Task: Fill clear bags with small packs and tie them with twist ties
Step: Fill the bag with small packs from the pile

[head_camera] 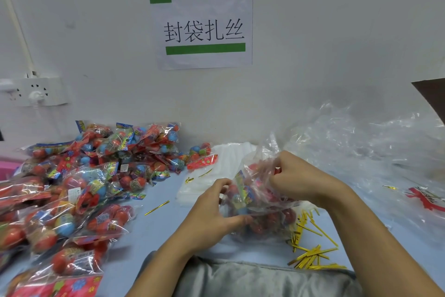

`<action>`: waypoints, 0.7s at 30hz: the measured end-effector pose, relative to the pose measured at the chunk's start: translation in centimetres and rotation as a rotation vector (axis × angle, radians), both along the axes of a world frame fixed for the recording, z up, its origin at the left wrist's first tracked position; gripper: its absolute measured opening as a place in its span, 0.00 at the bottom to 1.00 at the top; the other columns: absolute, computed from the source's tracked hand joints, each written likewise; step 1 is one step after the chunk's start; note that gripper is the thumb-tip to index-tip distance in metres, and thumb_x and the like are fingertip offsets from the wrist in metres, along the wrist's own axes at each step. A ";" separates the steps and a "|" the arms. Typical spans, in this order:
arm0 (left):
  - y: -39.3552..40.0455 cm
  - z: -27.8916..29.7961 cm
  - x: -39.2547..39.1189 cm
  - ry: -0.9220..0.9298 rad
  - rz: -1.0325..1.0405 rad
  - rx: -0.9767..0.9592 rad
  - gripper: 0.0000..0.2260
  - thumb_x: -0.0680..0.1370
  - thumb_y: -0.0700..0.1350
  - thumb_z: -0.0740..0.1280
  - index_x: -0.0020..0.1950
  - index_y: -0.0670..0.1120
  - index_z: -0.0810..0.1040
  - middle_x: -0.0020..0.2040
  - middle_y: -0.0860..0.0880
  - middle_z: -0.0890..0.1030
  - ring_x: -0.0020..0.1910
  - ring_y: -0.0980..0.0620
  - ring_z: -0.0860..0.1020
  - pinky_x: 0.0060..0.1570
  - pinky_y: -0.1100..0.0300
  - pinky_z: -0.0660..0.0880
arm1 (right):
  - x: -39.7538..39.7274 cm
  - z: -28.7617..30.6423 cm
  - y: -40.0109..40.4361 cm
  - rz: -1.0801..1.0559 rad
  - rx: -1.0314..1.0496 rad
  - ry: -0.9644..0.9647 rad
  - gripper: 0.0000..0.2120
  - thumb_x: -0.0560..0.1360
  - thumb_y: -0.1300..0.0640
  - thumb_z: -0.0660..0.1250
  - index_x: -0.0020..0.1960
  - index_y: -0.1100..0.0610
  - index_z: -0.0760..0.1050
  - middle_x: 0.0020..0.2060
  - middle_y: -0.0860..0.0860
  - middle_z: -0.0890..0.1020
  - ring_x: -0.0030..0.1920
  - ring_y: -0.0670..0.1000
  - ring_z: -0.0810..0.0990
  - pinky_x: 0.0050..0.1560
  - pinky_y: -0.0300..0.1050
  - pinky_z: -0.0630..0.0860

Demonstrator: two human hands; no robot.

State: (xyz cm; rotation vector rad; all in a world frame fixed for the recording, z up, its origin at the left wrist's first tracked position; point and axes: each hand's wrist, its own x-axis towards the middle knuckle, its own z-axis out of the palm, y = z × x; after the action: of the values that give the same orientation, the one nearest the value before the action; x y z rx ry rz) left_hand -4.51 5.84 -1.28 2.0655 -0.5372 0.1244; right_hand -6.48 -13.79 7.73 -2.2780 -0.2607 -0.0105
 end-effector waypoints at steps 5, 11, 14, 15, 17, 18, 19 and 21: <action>0.0 -0.1 0.0 -0.004 -0.003 -0.006 0.26 0.69 0.52 0.79 0.60 0.61 0.71 0.57 0.62 0.78 0.53 0.68 0.75 0.54 0.67 0.75 | 0.1 -0.4 -0.1 -0.034 -0.126 -0.033 0.16 0.74 0.69 0.55 0.33 0.60 0.75 0.23 0.43 0.72 0.26 0.46 0.70 0.28 0.36 0.65; 0.0 0.0 -0.1 -0.010 -0.003 0.010 0.26 0.68 0.53 0.79 0.60 0.62 0.70 0.58 0.63 0.77 0.53 0.69 0.74 0.53 0.68 0.75 | 0.4 -0.7 -0.2 -0.051 -0.254 -0.020 0.06 0.73 0.64 0.60 0.47 0.61 0.75 0.32 0.50 0.70 0.31 0.49 0.67 0.30 0.38 0.64; 0.0 0.1 -0.2 -0.011 -0.007 0.008 0.25 0.69 0.52 0.79 0.60 0.62 0.70 0.58 0.62 0.77 0.53 0.69 0.74 0.51 0.71 0.74 | 0.4 -0.6 0.0 -0.029 -0.226 -0.035 0.13 0.73 0.65 0.61 0.48 0.55 0.82 0.28 0.46 0.73 0.27 0.44 0.69 0.27 0.34 0.65; 0.0 0.1 -0.2 -0.014 -0.009 0.006 0.25 0.69 0.52 0.79 0.60 0.62 0.70 0.58 0.61 0.78 0.53 0.69 0.74 0.51 0.71 0.74 | 0.5 -0.6 0.1 -0.015 -0.224 -0.040 0.16 0.72 0.66 0.61 0.47 0.53 0.84 0.24 0.44 0.73 0.24 0.43 0.69 0.25 0.31 0.64; 0.0 0.1 -0.2 -0.017 -0.010 0.001 0.25 0.69 0.51 0.79 0.61 0.60 0.71 0.58 0.60 0.78 0.54 0.68 0.74 0.52 0.70 0.74 | 0.3 -0.5 0.4 -0.015 -0.220 -0.046 0.21 0.72 0.67 0.62 0.32 0.45 0.83 0.19 0.42 0.72 0.22 0.42 0.69 0.23 0.29 0.62; -0.1 0.1 -0.2 -0.017 -0.009 0.000 0.25 0.69 0.51 0.79 0.61 0.60 0.71 0.57 0.60 0.78 0.53 0.67 0.74 0.52 0.69 0.74 | 0.4 -0.6 0.5 -0.031 -0.216 -0.053 0.24 0.72 0.65 0.63 0.25 0.43 0.79 0.18 0.42 0.72 0.22 0.42 0.70 0.23 0.29 0.62; -0.1 0.1 -0.2 -0.018 -0.009 -0.002 0.25 0.69 0.51 0.79 0.61 0.60 0.71 0.57 0.60 0.78 0.53 0.67 0.75 0.52 0.69 0.74 | 0.4 -0.8 0.6 -0.043 -0.213 -0.058 0.23 0.73 0.63 0.65 0.23 0.43 0.77 0.20 0.41 0.74 0.25 0.41 0.71 0.24 0.29 0.63; -0.1 0.1 -0.2 -0.022 -0.013 -0.008 0.25 0.69 0.50 0.79 0.60 0.60 0.71 0.56 0.60 0.79 0.52 0.67 0.75 0.51 0.71 0.74 | 0.5 -1.0 0.9 -0.046 -0.221 -0.059 0.14 0.73 0.58 0.68 0.30 0.46 0.80 0.32 0.42 0.81 0.33 0.42 0.76 0.31 0.32 0.69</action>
State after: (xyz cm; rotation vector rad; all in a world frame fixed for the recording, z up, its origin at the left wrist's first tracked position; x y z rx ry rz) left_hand -4.70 5.73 -1.16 2.0541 -0.5629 0.1417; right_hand -5.99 -12.89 6.77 -2.5061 -0.2507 -0.0758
